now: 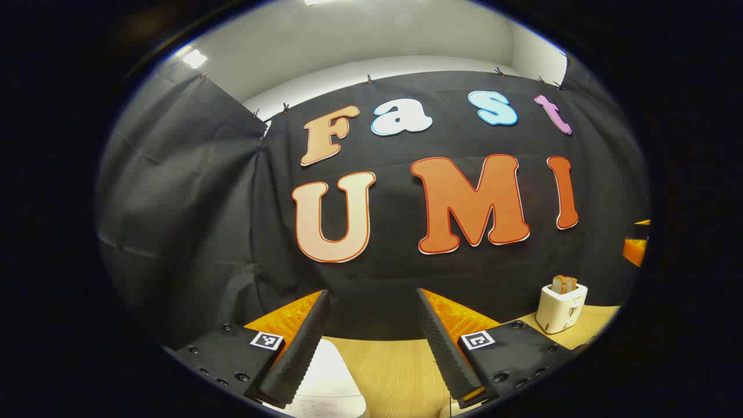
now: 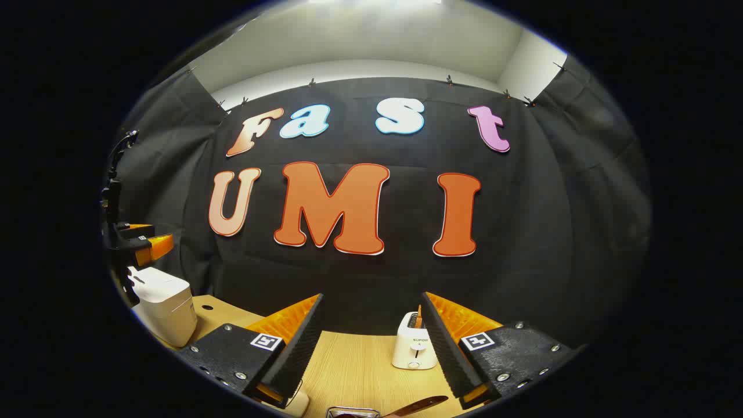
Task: Close the left gripper, press the button to open the rice cooker; take a wooden spoon from the chopstick holder with the right hand, scoop a spoonful of rice and pour it into the rice cooker, then put the wooden spoon back into the chopstick holder.
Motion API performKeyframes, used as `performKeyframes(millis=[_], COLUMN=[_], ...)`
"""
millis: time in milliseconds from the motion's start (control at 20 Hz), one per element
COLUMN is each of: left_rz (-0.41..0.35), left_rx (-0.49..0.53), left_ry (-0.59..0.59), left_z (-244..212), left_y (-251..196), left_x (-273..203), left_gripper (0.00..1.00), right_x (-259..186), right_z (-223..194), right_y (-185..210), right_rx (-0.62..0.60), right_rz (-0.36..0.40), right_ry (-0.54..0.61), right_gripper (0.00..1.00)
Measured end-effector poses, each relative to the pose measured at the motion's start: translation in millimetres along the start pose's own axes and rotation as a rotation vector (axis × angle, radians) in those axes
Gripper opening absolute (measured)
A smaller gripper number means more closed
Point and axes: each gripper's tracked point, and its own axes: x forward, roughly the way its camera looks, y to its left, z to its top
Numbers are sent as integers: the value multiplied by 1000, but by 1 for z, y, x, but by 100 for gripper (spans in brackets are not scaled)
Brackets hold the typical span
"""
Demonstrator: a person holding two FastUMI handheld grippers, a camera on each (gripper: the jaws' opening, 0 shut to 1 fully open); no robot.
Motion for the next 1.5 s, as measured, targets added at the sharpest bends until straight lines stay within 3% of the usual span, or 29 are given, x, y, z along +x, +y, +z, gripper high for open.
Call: performKeyframes(millis=[300,850,1100,1150,1350,1500], left_rz=[-2,1,75,91,143,190], left_rx=[15,-8,5,0,-9,29], left_ry=[-29,29,62,71,159,254], left_z=[14,8,10,9,-2,-18], left_y=[-3,13,47,56,91,114], left_x=[-3,-2,3,6,14,11], left_gripper=[94,93,17,6,0,4], right_x=[-3,-10,-11,-11,-6,-3], right_z=[14,24,32,32,26,23], right_y=[-5,3,15,15,19,18], right_rx=[5,-27,-59,-63,-47,-47], right_rz=[-3,18,37,34,44,44], right_ry=[-22,-19,-44,-48,-30,-18], right_gripper=[96,96,96,96,96,96])
